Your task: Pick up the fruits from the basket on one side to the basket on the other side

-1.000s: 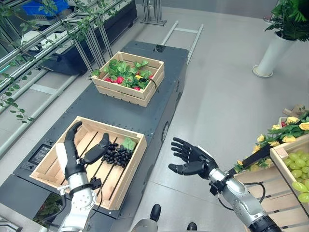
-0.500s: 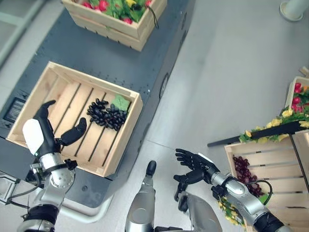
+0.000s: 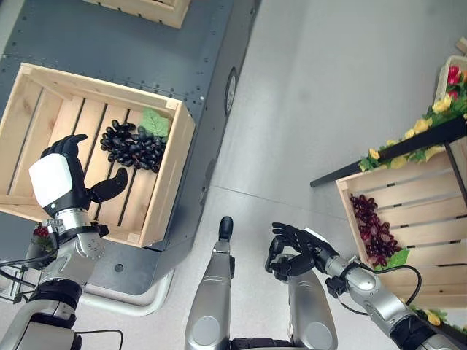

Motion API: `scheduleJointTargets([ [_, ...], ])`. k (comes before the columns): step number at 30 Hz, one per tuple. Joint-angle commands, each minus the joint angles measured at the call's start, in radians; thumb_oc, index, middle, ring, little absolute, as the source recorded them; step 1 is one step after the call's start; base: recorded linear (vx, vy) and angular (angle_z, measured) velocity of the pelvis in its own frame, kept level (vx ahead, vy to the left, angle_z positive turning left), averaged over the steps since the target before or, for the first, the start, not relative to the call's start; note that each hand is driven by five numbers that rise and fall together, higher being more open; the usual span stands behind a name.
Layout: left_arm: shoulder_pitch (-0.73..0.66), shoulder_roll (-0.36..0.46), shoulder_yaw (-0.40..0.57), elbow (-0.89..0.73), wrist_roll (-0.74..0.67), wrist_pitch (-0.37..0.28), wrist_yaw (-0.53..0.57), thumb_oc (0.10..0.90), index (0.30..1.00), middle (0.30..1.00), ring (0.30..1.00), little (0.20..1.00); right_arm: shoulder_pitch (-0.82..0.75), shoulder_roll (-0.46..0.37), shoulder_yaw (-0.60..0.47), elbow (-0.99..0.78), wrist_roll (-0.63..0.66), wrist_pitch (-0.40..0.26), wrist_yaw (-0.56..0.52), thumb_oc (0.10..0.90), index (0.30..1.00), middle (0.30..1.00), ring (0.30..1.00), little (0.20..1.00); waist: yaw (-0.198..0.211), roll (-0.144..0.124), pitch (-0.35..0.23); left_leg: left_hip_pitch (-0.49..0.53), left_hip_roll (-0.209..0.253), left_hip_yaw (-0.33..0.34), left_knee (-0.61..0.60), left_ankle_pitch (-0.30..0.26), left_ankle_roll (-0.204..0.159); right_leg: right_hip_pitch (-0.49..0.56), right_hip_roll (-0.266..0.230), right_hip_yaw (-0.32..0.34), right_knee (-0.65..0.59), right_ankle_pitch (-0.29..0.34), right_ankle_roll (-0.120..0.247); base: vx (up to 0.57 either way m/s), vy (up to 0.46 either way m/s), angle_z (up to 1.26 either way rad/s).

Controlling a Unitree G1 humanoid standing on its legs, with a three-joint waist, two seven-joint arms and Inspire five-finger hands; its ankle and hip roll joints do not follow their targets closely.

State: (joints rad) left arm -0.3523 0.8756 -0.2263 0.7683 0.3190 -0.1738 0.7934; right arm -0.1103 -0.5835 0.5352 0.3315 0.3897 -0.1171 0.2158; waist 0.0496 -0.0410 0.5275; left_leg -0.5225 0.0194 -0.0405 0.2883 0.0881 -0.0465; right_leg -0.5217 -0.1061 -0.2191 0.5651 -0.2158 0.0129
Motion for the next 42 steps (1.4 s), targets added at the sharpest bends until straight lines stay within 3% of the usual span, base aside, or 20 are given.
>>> scheduleJointTargets([
  [1, -0.042, 0.106, 0.04, -0.03, 0.061, 0.067, 0.054, 0.8, 0.9, 0.9, 0.9, 0.9, 0.032, -0.029, 0.007, -0.11, -0.037, -0.055, 0.006, 0.8, 0.9, 0.9, 0.9, 0.9, -0.023, 0.033, -0.007, -0.059, -0.046, 0.095, 0.119, -0.084, 0.016, 0.052, 0.069, 0.013, -0.099, 0.057, -0.026, 0.01, 0.08, -0.08],
  [7, -0.078, 0.165, -0.004, -0.008, 0.1, 0.132, 0.024, 0.8, 0.9, 0.9, 0.9, 0.9, 0.015, -0.045, 0.004, -0.107, -0.045, -0.051, -0.004, 0.8, 0.9, 0.9, 0.9, 0.9, -0.031, 0.037, -0.007, -0.085, -0.039, 0.11, 0.132, -0.088, 0.018, 0.029, 0.074, 0.02, -0.089, 0.05, -0.029, 0.01, 0.037, -0.06],
  [11, -0.105, 0.175, -0.03, -0.02, 0.108, 0.194, 0.074, 0.8, 0.9, 0.9, 0.9, 0.9, 0.0, -0.038, -0.004, -0.106, -0.042, -0.052, -0.029, 0.8, 0.9, 0.9, 0.9, 0.9, -0.03, 0.031, -0.007, -0.092, -0.037, 0.115, 0.137, -0.093, 0.021, 0.025, 0.075, 0.021, -0.087, 0.048, -0.029, 0.0, 0.0, 0.0],
  [16, -0.178, 0.173, -0.038, 0.041, 0.115, 0.19, 0.14, 0.8, 0.9, 0.9, 0.9, 0.9, -0.014, -0.021, 0.007, -0.101, -0.065, -0.055, -0.064, 0.8, 0.9, 0.9, 0.9, 0.9, -0.034, 0.014, -0.007, -0.094, -0.036, 0.125, 0.142, -0.102, 0.024, 0.027, 0.08, 0.024, -0.095, 0.052, -0.028, 0.0, 0.0, 0.0],
  [22, -0.242, 0.169, -0.076, 0.068, 0.142, 0.231, 0.117, 0.8, 0.9, 0.9, 0.9, 0.9, -0.021, -0.009, 0.012, -0.101, -0.056, -0.043, -0.07, 0.8, 0.9, 0.9, 0.9, 0.9, -0.041, -0.003, -0.007, -0.089, -0.034, 0.135, 0.157, -0.12, 0.029, 0.037, 0.085, 0.028, -0.097, 0.052, -0.027, 0.01, 0.004, -0.02],
  [26, -0.286, 0.177, -0.101, 0.088, 0.171, 0.217, 0.051, 0.8, 0.9, 0.9, 0.9, 0.9, -0.021, -0.003, 0.017, -0.106, -0.056, -0.035, -0.073, 0.8, 0.9, 0.9, 0.9, 0.9, -0.046, -0.011, -0.007, -0.089, -0.032, 0.142, 0.156, -0.123, 0.033, 0.033, 0.086, 0.031, -0.104, 0.059, -0.024, 0.0, 0.0, 0.0],
  [33, -0.308, 0.189, -0.144, 0.084, 0.105, 0.288, -0.105, 0.8, 0.9, 0.9, 0.9, 0.9, -0.025, -0.014, 0.01, -0.118, -0.06, -0.027, -0.085, 0.8, 0.9, 0.9, 0.9, 0.9, -0.049, -0.012, -0.007, -0.092, -0.035, 0.147, 0.145, -0.121, 0.037, 0.027, 0.086, 0.031, -0.121, 0.069, -0.018, 0.0, 0.0, 0.0],
  [42, -0.335, 0.198, -0.164, 0.095, 0.089, 0.294, -0.213, 0.8, 0.9, 0.9, 0.9, 0.9, -0.028, -0.015, 0.001, -0.13, -0.062, -0.034, -0.098, 0.8, 0.9, 0.9, 0.9, 0.9, -0.048, -0.009, -0.007, -0.098, -0.04, 0.15, 0.138, -0.116, 0.039, 0.019, 0.085, 0.026, -0.129, 0.077, -0.015, 0.0, 0.001, 0.01],
])
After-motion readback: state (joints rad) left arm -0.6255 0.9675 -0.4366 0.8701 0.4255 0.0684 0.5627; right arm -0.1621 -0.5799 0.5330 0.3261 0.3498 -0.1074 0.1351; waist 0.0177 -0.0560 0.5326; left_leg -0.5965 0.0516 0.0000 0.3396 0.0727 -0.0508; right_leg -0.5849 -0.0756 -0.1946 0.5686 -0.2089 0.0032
